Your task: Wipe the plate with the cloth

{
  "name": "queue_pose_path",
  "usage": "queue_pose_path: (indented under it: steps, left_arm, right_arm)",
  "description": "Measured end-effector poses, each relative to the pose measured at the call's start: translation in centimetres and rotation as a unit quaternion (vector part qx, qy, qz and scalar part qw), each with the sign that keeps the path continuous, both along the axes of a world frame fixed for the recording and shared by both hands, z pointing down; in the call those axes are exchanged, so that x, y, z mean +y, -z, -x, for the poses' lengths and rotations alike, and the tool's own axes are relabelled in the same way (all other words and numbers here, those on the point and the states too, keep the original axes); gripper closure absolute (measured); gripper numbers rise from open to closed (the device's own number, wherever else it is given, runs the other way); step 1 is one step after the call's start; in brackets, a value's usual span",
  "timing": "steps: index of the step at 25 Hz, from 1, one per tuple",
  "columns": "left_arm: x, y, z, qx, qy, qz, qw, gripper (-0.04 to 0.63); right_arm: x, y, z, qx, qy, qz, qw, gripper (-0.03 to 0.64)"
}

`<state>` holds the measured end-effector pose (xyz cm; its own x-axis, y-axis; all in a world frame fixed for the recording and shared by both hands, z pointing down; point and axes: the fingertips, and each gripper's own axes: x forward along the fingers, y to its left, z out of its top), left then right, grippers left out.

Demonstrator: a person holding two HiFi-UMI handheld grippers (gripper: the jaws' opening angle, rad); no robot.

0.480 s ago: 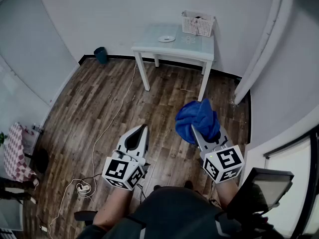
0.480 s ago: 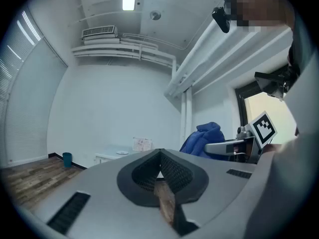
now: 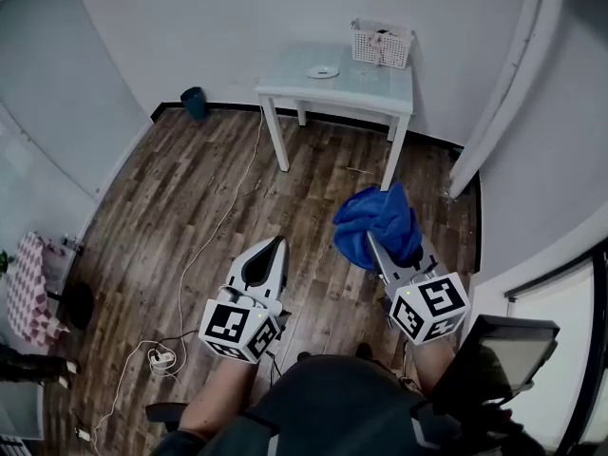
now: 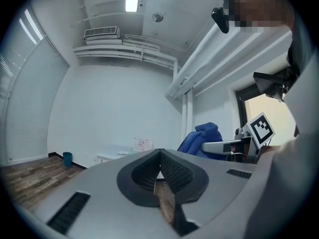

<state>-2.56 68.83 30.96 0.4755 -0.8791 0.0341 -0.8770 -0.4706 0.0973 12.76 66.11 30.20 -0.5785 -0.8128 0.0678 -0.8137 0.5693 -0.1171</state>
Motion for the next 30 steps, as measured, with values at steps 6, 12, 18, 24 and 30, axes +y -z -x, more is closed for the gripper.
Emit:
queue_pose_path:
  steps: [6,12,18,24,30]
  left_arm:
    - [0.5,-0.7,1.9,0.008,-0.003,-0.001,1.0000,0.586]
    - [0.4,-1.0,2.1,0.017,-0.012,-0.005,0.9998,0.586]
    - [-2.6,-1.6,2.4,0.008,0.012,0.004,0.9999,0.586]
    - [-7.2,-1.4,1.3,-0.002,0.032,0.008,0.9995,0.586]
    - [-14.9,-1.7,-1.8,0.002,0.041,0.016,0.9990,0.586]
  right_arm:
    - [-0.2,-0.9,3.1,0.015,0.006,0.008,1.000,0.499]
    - [-0.9,-1.2,5.1,0.020,0.008,0.008,1.000,0.499]
    - [-3.9,-1.6,5.9,0.014,0.043,0.007,0.999,0.499]
    - [-8.7,-1.3,4.4,0.009,0.064,-0.004,0.998,0.499]
    - [-15.6,-1.2,1.0,0.001,0.076,-0.006,0.997,0.499]
